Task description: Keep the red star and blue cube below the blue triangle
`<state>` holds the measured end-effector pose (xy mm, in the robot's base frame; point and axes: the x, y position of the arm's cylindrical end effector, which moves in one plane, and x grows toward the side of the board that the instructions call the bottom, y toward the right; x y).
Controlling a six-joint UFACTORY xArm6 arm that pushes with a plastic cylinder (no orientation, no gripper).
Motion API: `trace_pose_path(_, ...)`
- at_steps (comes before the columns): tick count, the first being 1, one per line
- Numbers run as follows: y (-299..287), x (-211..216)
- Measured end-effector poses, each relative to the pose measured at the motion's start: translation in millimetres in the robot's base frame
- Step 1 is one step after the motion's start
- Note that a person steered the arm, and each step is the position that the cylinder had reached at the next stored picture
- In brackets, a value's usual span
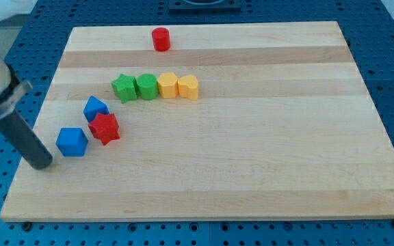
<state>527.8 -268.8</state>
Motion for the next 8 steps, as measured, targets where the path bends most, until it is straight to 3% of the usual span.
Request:
trace_pose_path(1, -0.6, -49.9)
trace_pose_path(8, 48.6, -43.9)
